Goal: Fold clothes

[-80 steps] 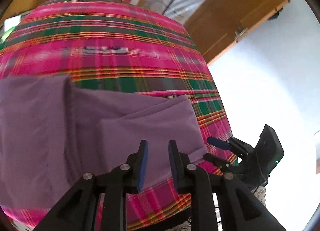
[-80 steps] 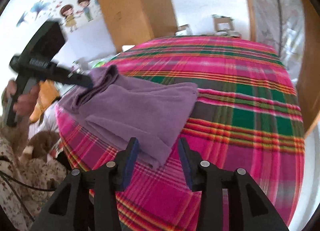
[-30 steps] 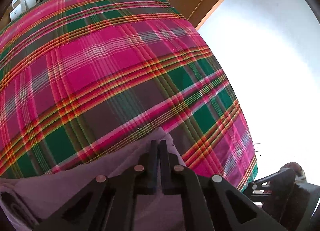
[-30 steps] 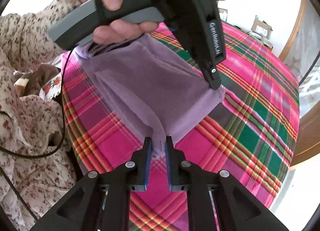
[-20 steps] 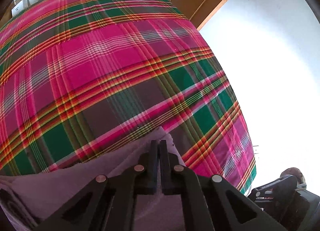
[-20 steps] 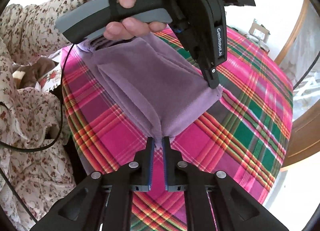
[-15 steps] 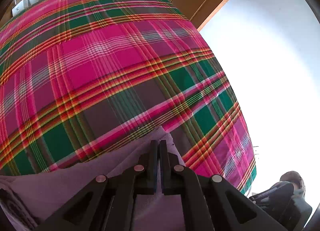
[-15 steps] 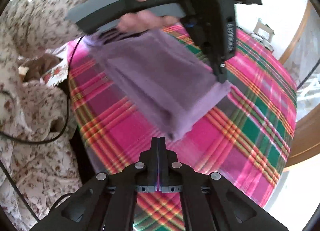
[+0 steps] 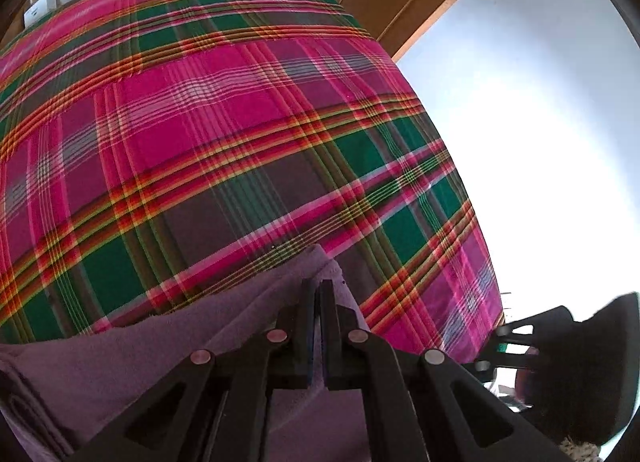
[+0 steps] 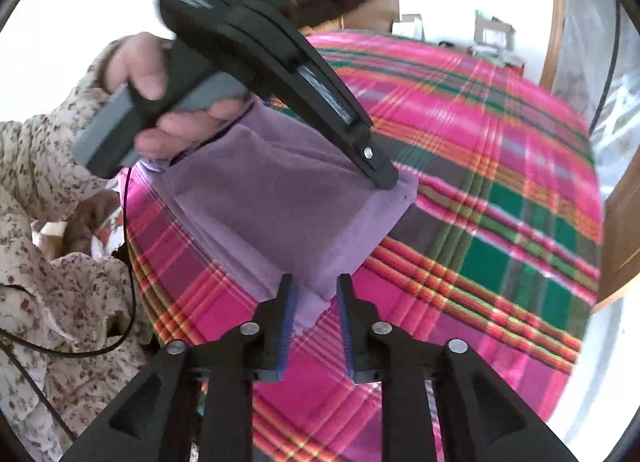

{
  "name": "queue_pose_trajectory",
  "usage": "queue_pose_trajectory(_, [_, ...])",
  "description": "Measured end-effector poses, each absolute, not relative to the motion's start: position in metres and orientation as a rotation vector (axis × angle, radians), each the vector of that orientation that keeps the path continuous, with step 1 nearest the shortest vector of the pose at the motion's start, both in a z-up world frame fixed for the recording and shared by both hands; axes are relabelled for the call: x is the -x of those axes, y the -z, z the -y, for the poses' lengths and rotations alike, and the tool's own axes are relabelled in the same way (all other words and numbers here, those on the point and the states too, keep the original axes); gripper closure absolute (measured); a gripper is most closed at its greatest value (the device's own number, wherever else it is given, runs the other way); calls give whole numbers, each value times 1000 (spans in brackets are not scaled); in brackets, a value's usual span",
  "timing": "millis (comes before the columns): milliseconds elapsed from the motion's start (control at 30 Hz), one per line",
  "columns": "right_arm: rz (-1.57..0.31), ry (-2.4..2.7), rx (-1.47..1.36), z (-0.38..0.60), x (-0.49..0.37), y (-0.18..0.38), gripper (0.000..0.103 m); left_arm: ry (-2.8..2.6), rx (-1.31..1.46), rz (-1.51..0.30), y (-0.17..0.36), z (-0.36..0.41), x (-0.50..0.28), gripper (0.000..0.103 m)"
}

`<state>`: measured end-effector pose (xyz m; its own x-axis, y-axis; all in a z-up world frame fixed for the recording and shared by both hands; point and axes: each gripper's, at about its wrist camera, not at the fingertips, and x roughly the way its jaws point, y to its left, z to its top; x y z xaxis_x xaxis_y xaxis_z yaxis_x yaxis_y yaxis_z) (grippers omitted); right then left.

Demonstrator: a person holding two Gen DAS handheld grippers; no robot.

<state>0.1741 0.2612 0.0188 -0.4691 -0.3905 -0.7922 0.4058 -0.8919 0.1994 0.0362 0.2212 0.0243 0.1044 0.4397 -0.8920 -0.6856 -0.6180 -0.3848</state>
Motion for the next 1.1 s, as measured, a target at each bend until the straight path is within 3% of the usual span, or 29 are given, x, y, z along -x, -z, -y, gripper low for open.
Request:
queue_pose_trajectory(100, [89, 2265, -1272, -263, -170, -7, 72, -1653, 1526, -245, -24, -220, -36, 100])
queue_pose_trajectory(600, [-135, 2218, -1222, -231, -183, -14, 72, -1647, 1549, -251, -16, -223, -30, 100])
queue_pose_trajectory(967, [-172, 2147, -1239, -227, -201, -13, 86, -1646, 1556, -217, -14, -220, -27, 100])
queue_pose_trajectory(1100, [-231, 2230, -1233, -225, -209, -19, 86, -1651, 1551, -222, -15, -221, -29, 100])
